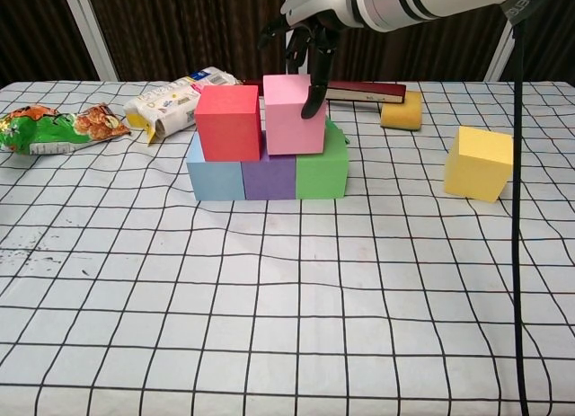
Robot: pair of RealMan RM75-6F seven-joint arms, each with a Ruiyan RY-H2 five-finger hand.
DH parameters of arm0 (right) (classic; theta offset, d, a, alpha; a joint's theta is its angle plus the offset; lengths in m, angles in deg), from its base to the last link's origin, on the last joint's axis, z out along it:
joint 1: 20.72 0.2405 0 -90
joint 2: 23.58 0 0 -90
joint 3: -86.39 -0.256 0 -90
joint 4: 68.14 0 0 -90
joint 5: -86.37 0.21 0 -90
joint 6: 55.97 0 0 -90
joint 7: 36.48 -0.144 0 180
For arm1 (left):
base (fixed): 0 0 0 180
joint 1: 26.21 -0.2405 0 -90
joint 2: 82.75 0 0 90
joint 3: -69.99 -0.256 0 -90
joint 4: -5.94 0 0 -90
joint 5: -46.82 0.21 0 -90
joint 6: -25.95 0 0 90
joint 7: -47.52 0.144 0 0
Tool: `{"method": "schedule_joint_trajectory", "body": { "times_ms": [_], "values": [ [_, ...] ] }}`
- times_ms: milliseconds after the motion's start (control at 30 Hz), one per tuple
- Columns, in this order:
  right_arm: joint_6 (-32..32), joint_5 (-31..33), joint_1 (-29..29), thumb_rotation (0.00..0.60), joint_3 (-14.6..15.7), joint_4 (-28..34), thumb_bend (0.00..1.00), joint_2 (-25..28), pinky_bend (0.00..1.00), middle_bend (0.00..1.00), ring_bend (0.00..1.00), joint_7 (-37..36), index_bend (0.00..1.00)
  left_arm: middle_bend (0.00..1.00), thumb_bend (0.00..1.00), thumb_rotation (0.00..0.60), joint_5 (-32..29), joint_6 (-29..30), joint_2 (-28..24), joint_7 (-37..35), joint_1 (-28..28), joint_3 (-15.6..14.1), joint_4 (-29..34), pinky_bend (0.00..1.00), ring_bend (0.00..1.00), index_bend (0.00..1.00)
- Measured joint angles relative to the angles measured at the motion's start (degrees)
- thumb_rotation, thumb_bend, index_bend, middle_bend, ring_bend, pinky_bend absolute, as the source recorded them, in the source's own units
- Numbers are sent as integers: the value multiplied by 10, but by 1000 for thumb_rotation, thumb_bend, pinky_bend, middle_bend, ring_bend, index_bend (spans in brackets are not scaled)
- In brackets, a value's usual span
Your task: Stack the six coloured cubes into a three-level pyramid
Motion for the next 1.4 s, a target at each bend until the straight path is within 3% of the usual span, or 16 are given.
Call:
{"method": "schedule_joint_trajectory", "body": {
  "times_ms": [367,1400],
  "values": [
    [23,21,15,600,12,-2,104,-16,0,633,163,13,0,167,3,600,0,1,0,-7,0,-1,-6,67,41,75],
    [33,37,16,600,6,-5,108,-26,0,632,163,21,0,167,4,600,-1,0,2,-12,-2,-2,-14,67,41,75]
  ]
}}
